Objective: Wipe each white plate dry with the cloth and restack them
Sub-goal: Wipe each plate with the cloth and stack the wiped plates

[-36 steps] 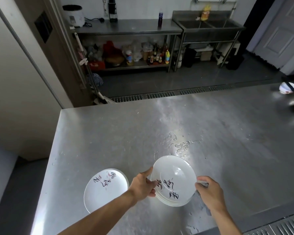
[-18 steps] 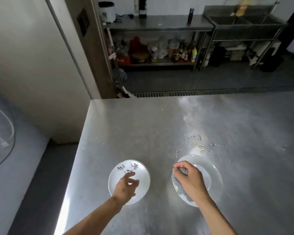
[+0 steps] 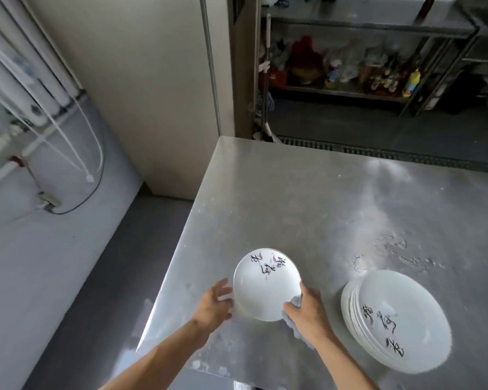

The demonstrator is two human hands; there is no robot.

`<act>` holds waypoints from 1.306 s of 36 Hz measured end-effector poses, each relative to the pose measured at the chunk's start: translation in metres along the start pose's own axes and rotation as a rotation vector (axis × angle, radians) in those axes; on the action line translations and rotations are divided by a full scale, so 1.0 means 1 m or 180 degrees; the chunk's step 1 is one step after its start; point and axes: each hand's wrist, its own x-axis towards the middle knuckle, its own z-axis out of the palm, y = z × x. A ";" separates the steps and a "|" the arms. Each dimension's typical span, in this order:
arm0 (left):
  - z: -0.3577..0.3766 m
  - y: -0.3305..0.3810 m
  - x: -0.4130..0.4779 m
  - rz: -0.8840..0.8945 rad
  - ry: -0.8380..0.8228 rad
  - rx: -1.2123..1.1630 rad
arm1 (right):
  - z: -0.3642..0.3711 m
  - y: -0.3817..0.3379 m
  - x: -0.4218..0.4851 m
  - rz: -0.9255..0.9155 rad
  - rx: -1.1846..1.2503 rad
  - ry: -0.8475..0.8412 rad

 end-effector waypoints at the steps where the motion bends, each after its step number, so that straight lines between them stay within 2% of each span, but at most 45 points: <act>1: 0.001 0.000 0.001 -0.0027 -0.0021 -0.0076 | -0.001 0.000 0.002 -0.0022 -0.0070 0.0054; 14: 0.006 0.013 0.016 -0.0304 -0.0092 -0.0327 | -0.007 0.007 0.020 0.0038 -0.0102 0.0225; 25: 0.006 0.015 0.010 -0.0251 -0.0103 -0.0510 | -0.010 0.011 0.019 0.0181 0.0168 0.0025; 34: 0.006 0.006 0.004 -0.0309 -0.0669 -0.0860 | -0.012 0.010 0.018 0.0056 0.0040 0.0016; 37: 0.006 0.002 0.004 -0.0287 -0.0663 -0.0874 | -0.011 0.012 0.019 0.0054 0.0052 0.0005; 43: 0.010 -0.004 0.001 -0.0165 -0.0688 -0.0881 | -0.016 0.009 0.016 0.0076 -0.0051 0.0199; 47: 0.013 -0.007 -0.003 -0.0120 -0.0694 -0.1047 | -0.020 -0.002 0.008 0.0065 -0.0055 0.0703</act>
